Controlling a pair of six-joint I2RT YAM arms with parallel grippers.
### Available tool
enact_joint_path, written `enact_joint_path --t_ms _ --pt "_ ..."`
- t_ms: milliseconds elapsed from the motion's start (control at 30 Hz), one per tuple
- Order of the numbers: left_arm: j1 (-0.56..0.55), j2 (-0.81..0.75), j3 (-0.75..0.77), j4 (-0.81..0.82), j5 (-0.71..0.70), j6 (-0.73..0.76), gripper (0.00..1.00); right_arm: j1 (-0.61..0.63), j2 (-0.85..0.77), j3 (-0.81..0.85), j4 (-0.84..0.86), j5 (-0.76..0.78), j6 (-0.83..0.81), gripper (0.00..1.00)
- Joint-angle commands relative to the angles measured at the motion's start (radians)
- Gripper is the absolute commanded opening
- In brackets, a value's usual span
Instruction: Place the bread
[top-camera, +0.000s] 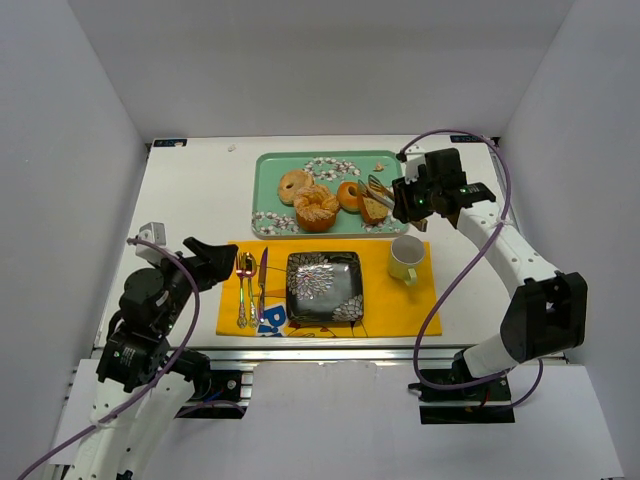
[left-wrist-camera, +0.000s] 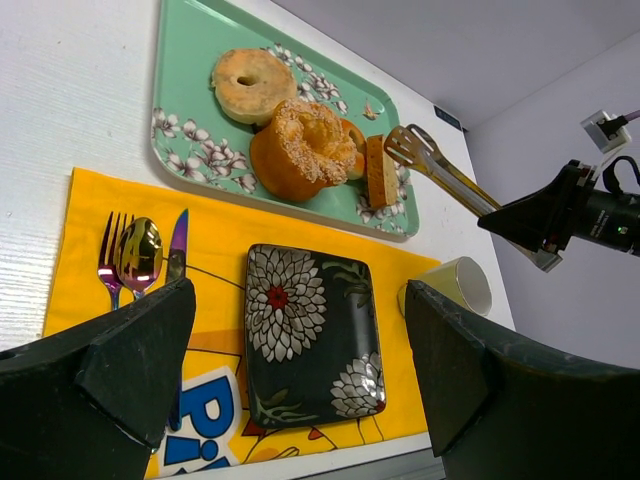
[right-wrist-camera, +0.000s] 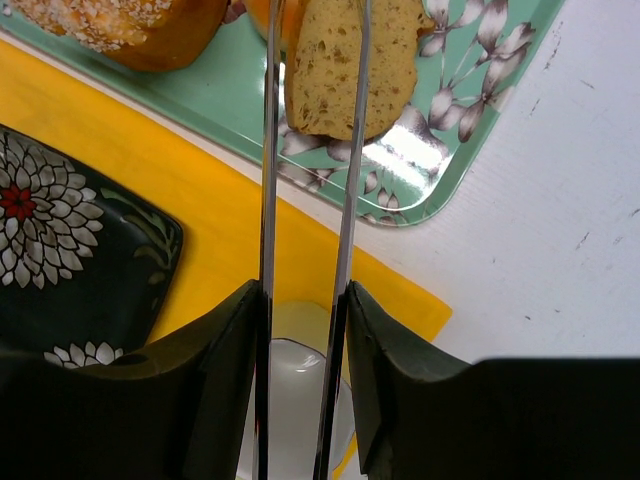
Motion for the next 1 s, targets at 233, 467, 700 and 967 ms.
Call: enact_joint_path --t_ms 233,467,700,967 --pt "0.005 -0.026 -0.017 -0.035 -0.024 -0.013 0.94 0.002 0.034 0.001 0.034 0.007 0.048 0.42" --pt "0.003 -0.026 -0.025 -0.028 -0.026 -0.013 0.94 0.002 0.052 0.001 0.027 -0.016 0.073 0.40" --pt "0.005 -0.026 -0.028 -0.025 -0.024 -0.016 0.94 0.002 0.077 0.001 0.025 -0.021 0.097 0.37" --pt "0.003 -0.029 -0.028 -0.022 -0.027 -0.017 0.94 0.000 0.069 0.029 0.007 -0.081 0.085 0.11"
